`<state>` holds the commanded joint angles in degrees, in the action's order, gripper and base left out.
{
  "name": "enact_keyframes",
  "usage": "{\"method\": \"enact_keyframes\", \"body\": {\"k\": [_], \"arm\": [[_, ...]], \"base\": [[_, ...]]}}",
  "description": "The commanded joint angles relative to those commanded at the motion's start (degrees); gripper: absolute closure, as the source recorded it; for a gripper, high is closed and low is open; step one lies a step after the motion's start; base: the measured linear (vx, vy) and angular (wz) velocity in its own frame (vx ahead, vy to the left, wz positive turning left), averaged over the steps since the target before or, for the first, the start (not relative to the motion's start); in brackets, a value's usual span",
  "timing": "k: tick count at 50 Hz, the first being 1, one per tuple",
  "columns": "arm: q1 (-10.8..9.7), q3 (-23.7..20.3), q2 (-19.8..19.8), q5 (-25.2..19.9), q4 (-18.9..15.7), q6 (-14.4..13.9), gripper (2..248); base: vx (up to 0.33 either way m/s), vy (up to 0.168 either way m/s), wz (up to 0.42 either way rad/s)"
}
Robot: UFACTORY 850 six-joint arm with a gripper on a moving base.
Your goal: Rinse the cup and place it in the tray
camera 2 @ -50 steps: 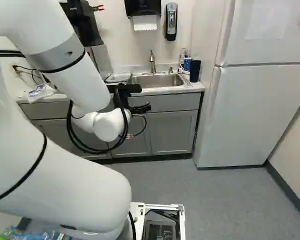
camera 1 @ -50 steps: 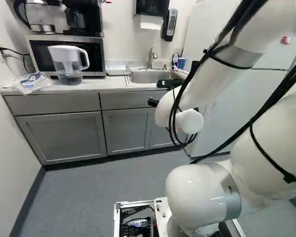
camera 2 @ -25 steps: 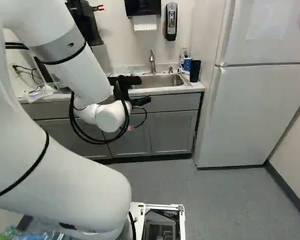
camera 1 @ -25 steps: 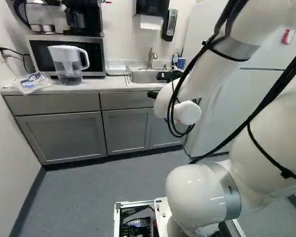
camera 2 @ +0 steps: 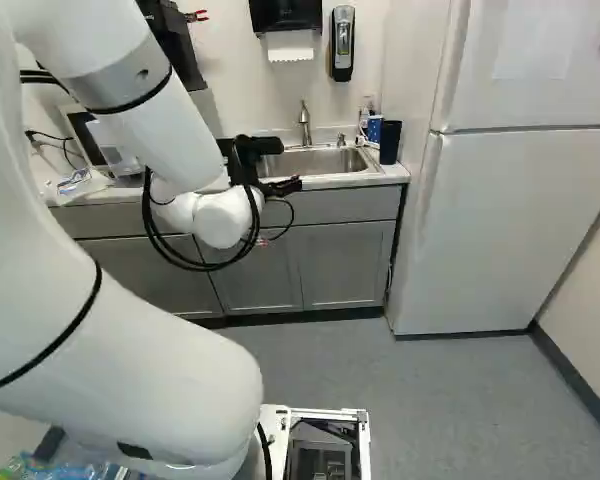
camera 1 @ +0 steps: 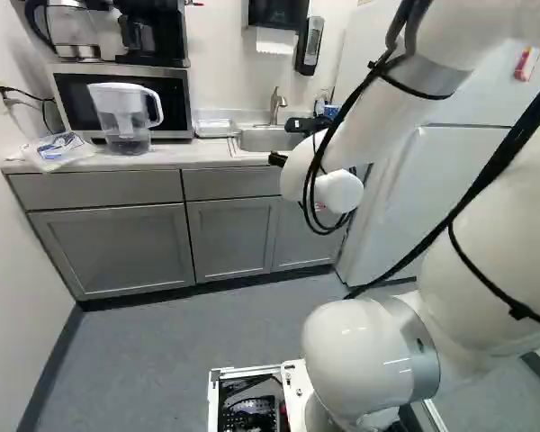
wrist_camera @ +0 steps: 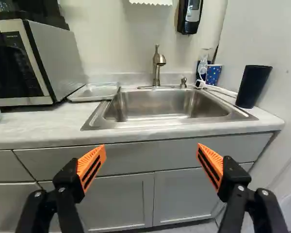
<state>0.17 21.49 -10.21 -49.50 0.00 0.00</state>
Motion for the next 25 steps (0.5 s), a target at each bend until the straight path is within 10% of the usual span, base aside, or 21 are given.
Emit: {"method": "enact_keyframes", "body": {"k": [25], "arm": [[-0.01,4.66,1.44,1.59,0.0,0.0,3]], "base": [[0.0,0.0,0.0]]}}
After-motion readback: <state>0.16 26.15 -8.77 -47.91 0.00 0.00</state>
